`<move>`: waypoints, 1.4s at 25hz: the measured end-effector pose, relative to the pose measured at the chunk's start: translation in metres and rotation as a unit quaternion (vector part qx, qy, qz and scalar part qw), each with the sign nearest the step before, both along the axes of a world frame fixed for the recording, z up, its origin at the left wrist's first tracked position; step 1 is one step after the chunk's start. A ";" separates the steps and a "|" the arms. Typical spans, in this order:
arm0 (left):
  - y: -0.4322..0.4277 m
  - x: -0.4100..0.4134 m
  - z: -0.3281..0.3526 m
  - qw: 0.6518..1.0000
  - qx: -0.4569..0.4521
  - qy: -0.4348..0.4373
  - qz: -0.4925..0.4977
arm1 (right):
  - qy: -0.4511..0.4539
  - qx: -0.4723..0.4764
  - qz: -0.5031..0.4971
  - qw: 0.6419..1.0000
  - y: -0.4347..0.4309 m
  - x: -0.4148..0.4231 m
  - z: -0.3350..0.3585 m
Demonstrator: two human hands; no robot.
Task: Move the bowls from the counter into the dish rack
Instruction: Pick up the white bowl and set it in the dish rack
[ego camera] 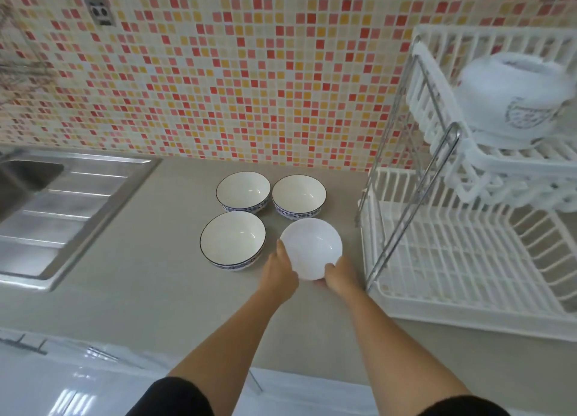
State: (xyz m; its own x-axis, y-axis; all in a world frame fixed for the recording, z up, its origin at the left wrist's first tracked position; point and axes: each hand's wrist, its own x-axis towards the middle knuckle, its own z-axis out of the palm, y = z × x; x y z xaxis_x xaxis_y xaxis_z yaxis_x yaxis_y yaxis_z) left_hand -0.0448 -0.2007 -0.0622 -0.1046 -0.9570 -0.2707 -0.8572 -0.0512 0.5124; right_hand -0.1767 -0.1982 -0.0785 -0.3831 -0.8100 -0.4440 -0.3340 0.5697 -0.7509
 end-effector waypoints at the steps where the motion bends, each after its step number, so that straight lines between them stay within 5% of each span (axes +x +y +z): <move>1: 0.001 -0.001 0.007 0.999 -0.017 0.025 0.012 | 0.004 -0.031 0.010 0.999 0.004 -0.004 0.002; 5: -0.012 0.000 0.050 0.980 -0.097 0.146 0.092 | 0.043 -0.155 0.103 0.982 0.009 -0.005 0.047; 9: -0.024 0.007 0.129 0.906 -0.181 0.348 0.158 | 0.147 -0.326 0.169 0.918 0.001 0.010 0.134; 16: -0.012 0.012 0.273 0.760 -0.259 0.577 0.151 | 0.004 -0.535 0.180 0.825 0.017 0.020 0.277; 24: 0.024 -0.049 0.359 0.790 -0.314 0.527 -0.031 | -0.001 -0.550 0.249 0.797 0.067 -0.104 0.385; 28: 0.029 -0.104 0.361 0.855 -0.336 0.386 -0.083 | 0.032 -0.521 0.232 0.821 0.080 -0.185 0.383; 35: 0.044 -0.192 0.318 0.892 -0.255 0.366 -0.072 | 0.163 -0.403 0.203 0.878 0.086 -0.261 0.340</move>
State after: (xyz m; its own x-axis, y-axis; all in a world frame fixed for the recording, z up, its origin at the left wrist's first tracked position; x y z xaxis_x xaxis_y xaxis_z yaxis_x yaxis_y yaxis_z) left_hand -0.2364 -0.1562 0.2562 -0.2058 -0.8986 0.3875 -0.2615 0.4321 0.8631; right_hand -0.4378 -0.1125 0.2618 0.0085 -0.9100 0.4146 -0.6581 -0.3173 -0.6828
